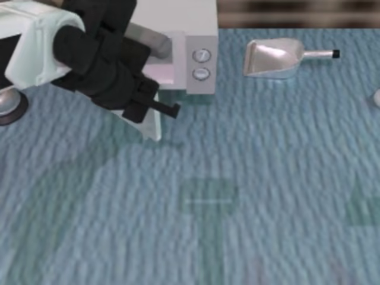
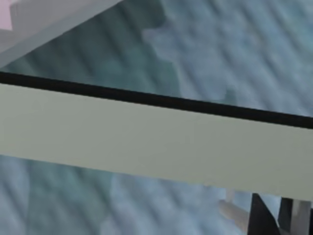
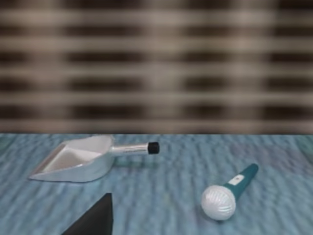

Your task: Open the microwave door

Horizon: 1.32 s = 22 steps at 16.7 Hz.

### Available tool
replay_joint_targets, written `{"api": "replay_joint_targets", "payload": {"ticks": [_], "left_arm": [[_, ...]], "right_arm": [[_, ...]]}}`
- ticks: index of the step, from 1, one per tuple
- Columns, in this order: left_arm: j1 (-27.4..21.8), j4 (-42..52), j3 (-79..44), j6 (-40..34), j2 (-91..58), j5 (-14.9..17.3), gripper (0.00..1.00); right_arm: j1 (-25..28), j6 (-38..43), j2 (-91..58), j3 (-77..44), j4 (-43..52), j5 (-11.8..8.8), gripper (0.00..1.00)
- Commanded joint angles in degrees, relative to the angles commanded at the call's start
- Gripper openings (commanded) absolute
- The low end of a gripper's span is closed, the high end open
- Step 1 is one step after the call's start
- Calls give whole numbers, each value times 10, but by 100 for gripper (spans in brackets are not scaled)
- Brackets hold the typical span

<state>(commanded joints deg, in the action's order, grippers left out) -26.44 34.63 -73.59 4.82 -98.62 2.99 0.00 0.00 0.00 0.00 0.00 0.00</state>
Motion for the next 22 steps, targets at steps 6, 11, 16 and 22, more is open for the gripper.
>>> {"api": "replay_joint_targets", "payload": {"ticks": [6, 11, 16, 22], "left_arm": [[25, 3, 29, 64, 26, 34, 0], [25, 2, 30, 64, 26, 34, 0], [25, 2, 30, 64, 26, 34, 0], [25, 2, 30, 64, 26, 34, 0]], "right_arm": [[0, 0, 0, 0, 0, 0, 100], [0, 0, 0, 0, 0, 0, 100], [0, 0, 0, 0, 0, 0, 100], [0, 0, 0, 0, 0, 0, 100]]}}
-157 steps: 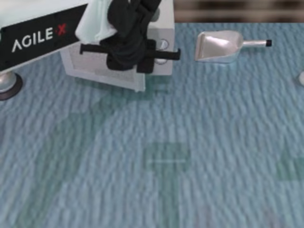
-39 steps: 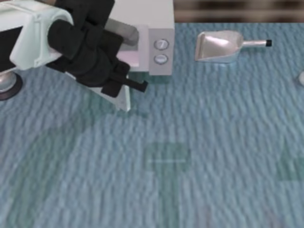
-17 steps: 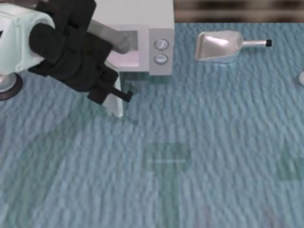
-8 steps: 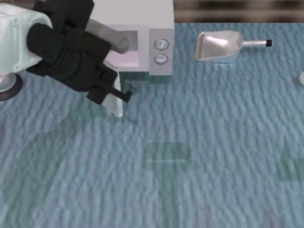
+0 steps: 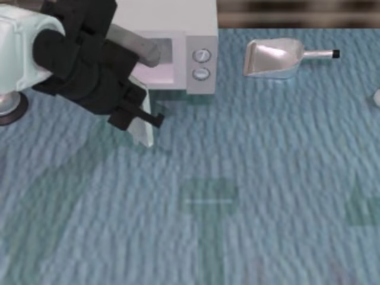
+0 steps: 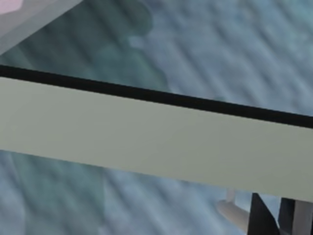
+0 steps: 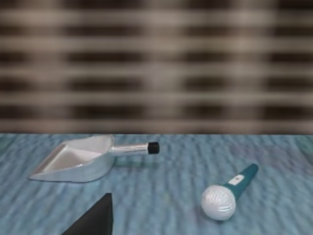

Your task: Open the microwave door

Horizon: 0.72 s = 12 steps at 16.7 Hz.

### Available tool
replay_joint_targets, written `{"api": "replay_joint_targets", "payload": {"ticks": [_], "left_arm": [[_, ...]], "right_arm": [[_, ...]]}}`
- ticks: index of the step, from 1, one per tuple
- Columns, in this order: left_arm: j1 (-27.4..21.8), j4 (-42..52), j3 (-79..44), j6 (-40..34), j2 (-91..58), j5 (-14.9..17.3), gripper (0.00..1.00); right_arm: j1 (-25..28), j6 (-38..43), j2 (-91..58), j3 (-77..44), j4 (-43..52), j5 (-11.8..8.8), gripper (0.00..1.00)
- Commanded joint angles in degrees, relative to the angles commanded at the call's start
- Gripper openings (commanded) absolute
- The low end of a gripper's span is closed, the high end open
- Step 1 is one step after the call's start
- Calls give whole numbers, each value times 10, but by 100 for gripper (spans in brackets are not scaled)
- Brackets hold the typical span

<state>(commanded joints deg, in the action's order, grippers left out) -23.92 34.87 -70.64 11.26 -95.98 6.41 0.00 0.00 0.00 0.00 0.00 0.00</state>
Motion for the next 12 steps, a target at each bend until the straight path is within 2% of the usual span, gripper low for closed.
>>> {"api": "replay_joint_targets", "payload": {"ticks": [8, 12], "left_arm": [[0, 0, 0, 0, 0, 0, 0], [5, 1, 3, 15, 4, 11, 0]], "right_arm": [[0, 0, 0, 0, 0, 0, 100], [0, 0, 0, 0, 0, 0, 100]]}}
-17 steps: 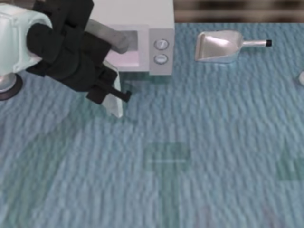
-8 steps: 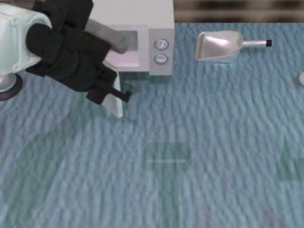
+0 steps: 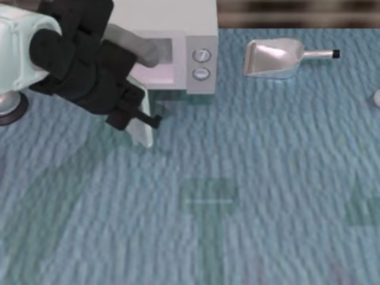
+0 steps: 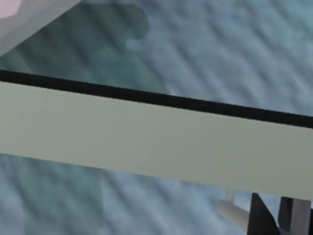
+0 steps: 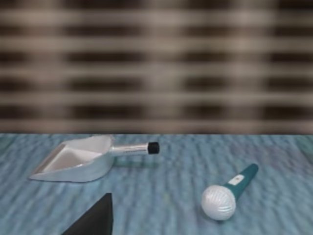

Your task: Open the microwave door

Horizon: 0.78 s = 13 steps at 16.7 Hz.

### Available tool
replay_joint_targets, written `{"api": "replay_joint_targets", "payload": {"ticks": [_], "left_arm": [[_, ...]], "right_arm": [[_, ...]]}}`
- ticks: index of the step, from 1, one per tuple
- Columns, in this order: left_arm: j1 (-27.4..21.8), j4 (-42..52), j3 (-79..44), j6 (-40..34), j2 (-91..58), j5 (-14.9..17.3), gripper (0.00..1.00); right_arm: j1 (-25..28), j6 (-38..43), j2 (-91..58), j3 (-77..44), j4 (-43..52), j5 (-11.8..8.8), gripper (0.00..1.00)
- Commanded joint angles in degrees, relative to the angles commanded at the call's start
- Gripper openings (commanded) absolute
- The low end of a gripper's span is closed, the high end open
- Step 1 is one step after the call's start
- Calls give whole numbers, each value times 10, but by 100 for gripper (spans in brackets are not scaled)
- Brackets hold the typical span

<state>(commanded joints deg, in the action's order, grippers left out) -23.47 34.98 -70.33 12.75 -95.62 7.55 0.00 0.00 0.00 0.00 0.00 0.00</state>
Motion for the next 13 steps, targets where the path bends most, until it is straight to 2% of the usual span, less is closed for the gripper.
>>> {"api": "replay_joint_targets", "payload": {"ticks": [7, 13], "left_arm": [[34, 16, 25, 82, 21, 42, 0], [37, 15, 25, 86, 24, 44, 0]], "right_arm": [[0, 0, 0, 0, 0, 0, 100], [0, 0, 0, 0, 0, 0, 100]]}}
